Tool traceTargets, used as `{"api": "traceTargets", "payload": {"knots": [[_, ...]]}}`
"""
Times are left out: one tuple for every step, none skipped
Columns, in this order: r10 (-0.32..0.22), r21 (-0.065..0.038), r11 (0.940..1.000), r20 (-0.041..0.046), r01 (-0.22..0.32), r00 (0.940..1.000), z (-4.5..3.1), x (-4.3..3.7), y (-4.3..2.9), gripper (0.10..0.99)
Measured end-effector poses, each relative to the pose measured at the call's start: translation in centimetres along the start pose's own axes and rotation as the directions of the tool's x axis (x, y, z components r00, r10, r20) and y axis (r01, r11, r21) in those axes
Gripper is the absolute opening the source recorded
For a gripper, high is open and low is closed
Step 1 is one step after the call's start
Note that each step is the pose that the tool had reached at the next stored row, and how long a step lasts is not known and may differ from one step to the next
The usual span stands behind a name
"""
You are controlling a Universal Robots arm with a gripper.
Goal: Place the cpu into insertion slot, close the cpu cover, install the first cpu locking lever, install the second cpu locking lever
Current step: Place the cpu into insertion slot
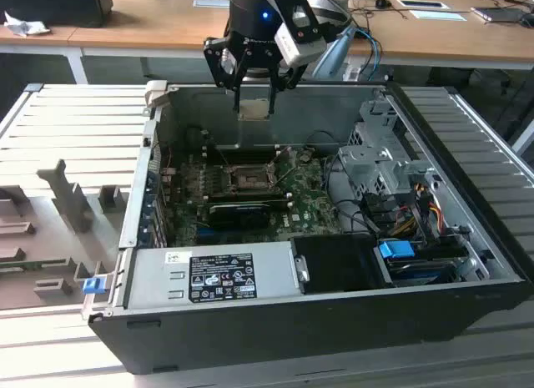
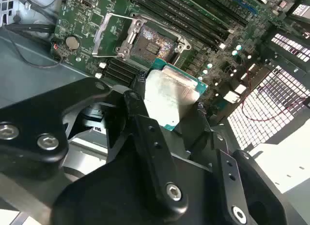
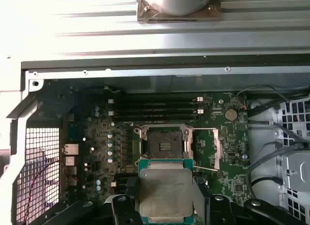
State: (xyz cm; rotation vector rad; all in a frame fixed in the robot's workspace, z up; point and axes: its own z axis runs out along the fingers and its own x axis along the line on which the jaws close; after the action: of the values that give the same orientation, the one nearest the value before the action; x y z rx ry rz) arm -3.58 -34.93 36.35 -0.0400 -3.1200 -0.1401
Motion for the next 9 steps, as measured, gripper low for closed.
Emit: {"api": "traceTargets", "payload": {"knots": [[0.004,0.0,1.0,0.0003,-0.004,1.0,0.0,0.0,0.0,0.529],[0.013,0.0,0.9999,0.0011,-0.013,0.9999,0.0,0.0,0.0,0.529],[0.02,0.0,0.9998,0.0018,-0.02,0.9998,0.0,0.0,0.0,0.529],[0.024,0.0,0.9997,0.0021,-0.024,0.9997,0.0,0.01,0.0,0.529],[0.029,-0.001,0.9996,0.0026,-0.029,0.9996,0.0,0.01,0.0,0.529],[0.034,-0.001,0.9994,0.003,-0.034,0.9994,0.0,0.02,0.0,0.529],[0.038,-0.001,0.9993,0.0033,-0.038,0.9993,0.0,0.02,0.0,0.529],[0.04,-0.001,0.9992,0.0035,-0.04,0.9992,0.0,0.02,0.0,0.529],[0.041,-0.001,0.9991,0.0037,-0.041,0.9991,0.0,0.02,0.0,0.529]]}}
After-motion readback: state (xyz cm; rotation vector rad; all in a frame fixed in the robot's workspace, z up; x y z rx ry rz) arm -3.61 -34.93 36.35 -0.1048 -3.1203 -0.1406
